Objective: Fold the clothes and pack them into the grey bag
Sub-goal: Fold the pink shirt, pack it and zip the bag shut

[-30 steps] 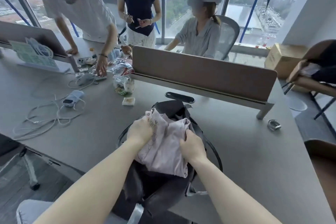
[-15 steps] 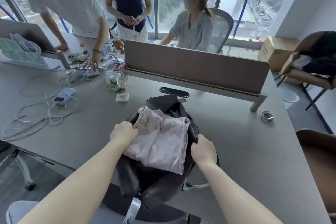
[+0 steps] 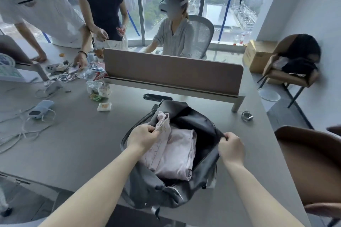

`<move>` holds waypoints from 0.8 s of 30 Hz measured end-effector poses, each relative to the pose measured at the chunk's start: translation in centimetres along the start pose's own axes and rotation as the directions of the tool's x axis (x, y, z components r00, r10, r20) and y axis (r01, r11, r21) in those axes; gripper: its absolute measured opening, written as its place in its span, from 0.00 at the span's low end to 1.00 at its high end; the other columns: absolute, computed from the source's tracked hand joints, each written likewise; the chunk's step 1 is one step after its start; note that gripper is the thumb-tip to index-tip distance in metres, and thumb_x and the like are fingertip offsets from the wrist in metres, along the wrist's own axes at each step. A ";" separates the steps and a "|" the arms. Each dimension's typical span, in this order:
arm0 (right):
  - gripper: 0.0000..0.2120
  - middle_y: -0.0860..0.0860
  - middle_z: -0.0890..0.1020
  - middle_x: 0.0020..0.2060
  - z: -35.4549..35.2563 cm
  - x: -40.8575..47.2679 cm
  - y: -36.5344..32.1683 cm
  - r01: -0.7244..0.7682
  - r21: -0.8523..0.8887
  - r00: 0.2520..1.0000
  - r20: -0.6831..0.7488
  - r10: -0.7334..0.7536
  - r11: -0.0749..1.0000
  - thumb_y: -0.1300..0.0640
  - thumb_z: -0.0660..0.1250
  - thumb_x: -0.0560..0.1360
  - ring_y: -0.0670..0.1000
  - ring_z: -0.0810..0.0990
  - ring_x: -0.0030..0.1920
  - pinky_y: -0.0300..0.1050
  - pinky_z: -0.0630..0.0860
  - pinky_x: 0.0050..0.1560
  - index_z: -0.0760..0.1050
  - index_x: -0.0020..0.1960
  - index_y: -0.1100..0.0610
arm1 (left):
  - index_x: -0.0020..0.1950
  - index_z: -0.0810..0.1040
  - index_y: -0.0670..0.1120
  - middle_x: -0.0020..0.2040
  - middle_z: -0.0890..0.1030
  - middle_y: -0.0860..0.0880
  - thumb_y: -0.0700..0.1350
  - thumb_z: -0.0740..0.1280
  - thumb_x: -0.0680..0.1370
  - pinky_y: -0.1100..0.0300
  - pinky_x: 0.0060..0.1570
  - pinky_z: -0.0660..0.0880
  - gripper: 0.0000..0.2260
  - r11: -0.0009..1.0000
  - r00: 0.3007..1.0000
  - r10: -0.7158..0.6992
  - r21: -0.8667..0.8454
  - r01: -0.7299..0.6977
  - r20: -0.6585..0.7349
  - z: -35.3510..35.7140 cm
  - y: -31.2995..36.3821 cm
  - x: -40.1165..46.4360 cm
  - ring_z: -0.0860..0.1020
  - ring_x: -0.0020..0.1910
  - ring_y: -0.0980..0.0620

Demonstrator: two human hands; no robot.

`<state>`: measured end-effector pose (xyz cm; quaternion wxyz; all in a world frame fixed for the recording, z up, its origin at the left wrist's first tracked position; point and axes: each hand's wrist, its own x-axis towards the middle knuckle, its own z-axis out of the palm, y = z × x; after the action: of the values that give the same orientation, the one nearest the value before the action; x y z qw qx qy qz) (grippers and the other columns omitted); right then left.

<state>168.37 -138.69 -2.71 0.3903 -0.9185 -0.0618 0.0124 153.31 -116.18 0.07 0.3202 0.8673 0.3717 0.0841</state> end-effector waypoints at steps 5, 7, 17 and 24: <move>0.10 0.58 0.82 0.40 -5.1 2.1 2.8 -0.044 0.011 0.990 -0.131 0.045 0.999 0.66 0.59 0.75 0.58 0.72 0.40 0.46 0.64 0.39 0.78 0.42 0.58 | 0.36 0.84 0.50 0.36 0.83 0.51 0.46 0.64 0.76 0.58 0.40 0.71 0.12 0.985 0.998 0.044 -0.168 -0.036 0.048 4.5 5.0 -0.4 0.78 0.42 0.47; 0.10 0.57 0.81 0.40 -6.7 2.8 3.8 -0.063 -0.010 0.992 -0.106 0.062 0.998 0.65 0.59 0.75 0.60 0.74 0.41 0.47 0.65 0.40 0.77 0.42 0.56 | 0.47 0.86 0.51 0.49 0.85 0.53 0.39 0.62 0.74 0.61 0.51 0.74 0.13 0.985 0.998 0.043 -0.168 -0.037 0.034 6.2 6.0 -0.2 0.80 0.52 0.50; 0.19 0.52 0.75 0.64 -3.9 -0.3 3.3 0.657 -0.278 0.745 0.381 -0.548 0.700 0.54 0.63 0.76 0.60 0.72 0.66 0.54 0.69 0.63 0.74 0.66 0.50 | 0.58 0.82 0.49 0.58 0.82 0.47 0.33 0.58 0.72 0.56 0.56 0.74 0.21 0.969 0.969 -0.234 -0.105 0.225 -0.076 7.4 2.3 0.9 0.78 0.57 0.44; 0.32 0.48 0.41 0.79 4.3 -1.1 1.1 0.733 -0.354 0.529 0.834 -0.159 0.581 0.36 0.55 0.77 0.59 0.40 0.78 0.68 0.43 0.74 0.48 0.78 0.38 | 0.49 0.83 0.52 0.53 0.83 0.49 0.33 0.57 0.72 0.59 0.50 0.71 0.20 0.949 0.966 -0.247 -0.224 0.223 -0.083 6.9 0.7 1.5 0.78 0.54 0.46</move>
<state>167.09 -136.51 -6.47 -0.0428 -0.8500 -0.4657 0.2424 157.46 -118.92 -4.99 0.3977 0.7717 0.4783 0.1322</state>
